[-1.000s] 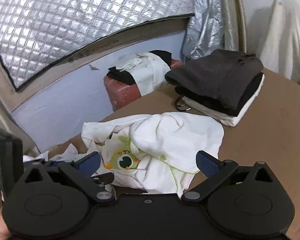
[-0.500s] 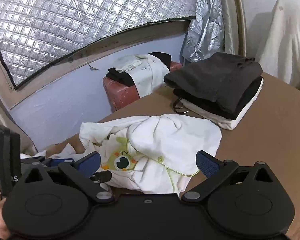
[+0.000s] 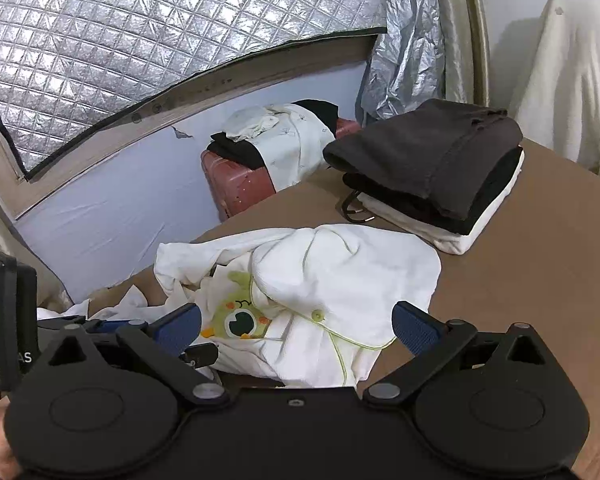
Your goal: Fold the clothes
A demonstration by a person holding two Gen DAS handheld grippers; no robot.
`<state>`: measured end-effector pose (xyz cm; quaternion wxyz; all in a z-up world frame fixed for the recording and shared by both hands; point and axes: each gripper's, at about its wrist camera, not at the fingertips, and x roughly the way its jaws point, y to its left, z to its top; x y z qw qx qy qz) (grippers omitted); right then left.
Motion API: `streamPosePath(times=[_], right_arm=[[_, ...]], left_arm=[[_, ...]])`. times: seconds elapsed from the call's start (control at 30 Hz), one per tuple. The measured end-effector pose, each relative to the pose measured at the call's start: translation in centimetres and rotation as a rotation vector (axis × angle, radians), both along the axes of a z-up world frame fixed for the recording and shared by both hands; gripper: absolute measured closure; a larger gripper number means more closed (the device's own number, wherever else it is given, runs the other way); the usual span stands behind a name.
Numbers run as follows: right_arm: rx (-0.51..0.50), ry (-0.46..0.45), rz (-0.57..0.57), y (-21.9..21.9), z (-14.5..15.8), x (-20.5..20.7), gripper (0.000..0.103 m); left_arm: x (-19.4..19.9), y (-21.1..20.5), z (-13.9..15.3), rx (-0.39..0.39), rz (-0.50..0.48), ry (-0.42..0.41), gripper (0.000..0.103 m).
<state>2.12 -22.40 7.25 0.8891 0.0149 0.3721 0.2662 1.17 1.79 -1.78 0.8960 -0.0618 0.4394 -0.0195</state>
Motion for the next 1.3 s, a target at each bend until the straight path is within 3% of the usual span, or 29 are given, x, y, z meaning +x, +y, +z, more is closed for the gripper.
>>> streamPosePath(times=[0.8,1.1,1.17,1.3], right_arm=[[0.010,0.024,0.016,0.2,-0.4,0.4,0.000],[0.028,0.033,0.005,-0.1,-0.6,0.7,0.000],[0.050,0.046,-0.002,-0.5,-0.9,1.1,0.000],[0.141,0.100,-0.023,-1.8,-2.3,2.3,0.000]], left_arm=[[0.2,-0.5,-0.1,0.013,-0.004,0.015,0.000],[0.0,0.4,0.2,-0.016,0.047,-0.009,0.000],[-0.3,1.1,0.2,-0.034,0.107,-0.063,0.000],[-0.1,1.6,0.1,0.024,0.172,-0.110,0.000]])
